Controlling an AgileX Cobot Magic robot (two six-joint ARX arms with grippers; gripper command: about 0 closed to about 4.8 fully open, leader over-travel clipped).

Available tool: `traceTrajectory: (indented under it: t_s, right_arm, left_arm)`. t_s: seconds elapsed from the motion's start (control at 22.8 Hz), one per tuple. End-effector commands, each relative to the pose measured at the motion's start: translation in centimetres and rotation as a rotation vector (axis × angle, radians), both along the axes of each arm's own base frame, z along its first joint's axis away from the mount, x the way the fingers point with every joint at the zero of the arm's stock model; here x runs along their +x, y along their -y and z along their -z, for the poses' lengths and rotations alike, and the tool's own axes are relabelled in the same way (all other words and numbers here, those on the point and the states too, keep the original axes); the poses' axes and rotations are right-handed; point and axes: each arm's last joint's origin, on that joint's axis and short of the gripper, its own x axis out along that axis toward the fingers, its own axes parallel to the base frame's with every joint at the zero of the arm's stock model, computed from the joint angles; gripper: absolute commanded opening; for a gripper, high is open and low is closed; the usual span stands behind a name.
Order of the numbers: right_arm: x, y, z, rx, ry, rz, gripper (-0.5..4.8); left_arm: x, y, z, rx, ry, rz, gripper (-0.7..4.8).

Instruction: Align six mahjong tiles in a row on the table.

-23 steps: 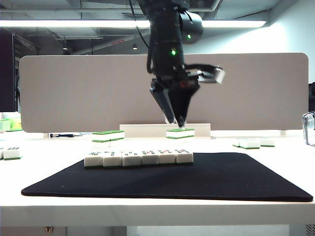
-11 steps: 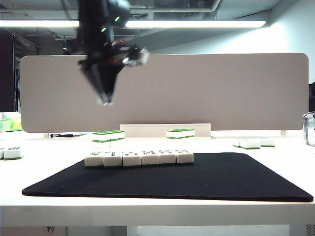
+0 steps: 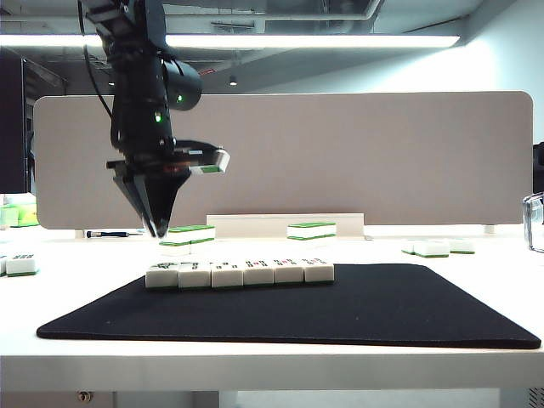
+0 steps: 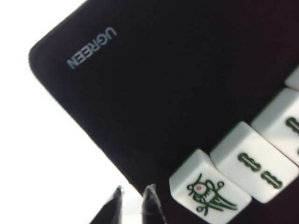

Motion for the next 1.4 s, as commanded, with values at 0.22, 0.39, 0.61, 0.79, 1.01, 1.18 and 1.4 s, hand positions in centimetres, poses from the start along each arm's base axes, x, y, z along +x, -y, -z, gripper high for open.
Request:
traceTrajectory:
  t_s: [0.22,0.39,0.61,0.79,1.01,1.18,1.4]
  right_arm:
    - [-0.2,0.0,-0.1,0.001,0.029,-0.002,-0.01]
    - [-0.2,0.0,-0.1,0.0,0.029,-0.001,-0.01]
    - [-0.2,0.0,-0.1,0.001,0.029,-0.002,-0.01]
    - [-0.2,0.0,-0.1,0.0,0.029,-0.001,-0.01]
    - [-0.2,0.0,-0.1,0.001,0.029,-0.002,-0.01]
    - [-0.2,0.0,-0.1,0.001,0.029,-0.001,-0.01]
    - [-0.2,0.0,0.0,0.001,0.019,-0.002,-0.01]
  left_arm:
    - [0.1,0.1,1.4,-0.008,0.0,-0.001,0.52]
    - [-0.1,0.1,1.9,-0.022,-0.023,0.003,0.51]
    - [-0.6,0.1,2.7,-0.053,-0.086,0.01,0.47]
    - [-1.0,0.1,3.3,-0.038,-0.127,0.011,0.47]
    - [-1.0,0.1,3.2,-0.039,-0.124,0.012,0.47]
    - [-0.6,0.0,2.7,0.021,-0.06,-0.009,0.48]
    - [-1.8,-0.7,-1.3,0.099,-0.078,-0.097,0.48]
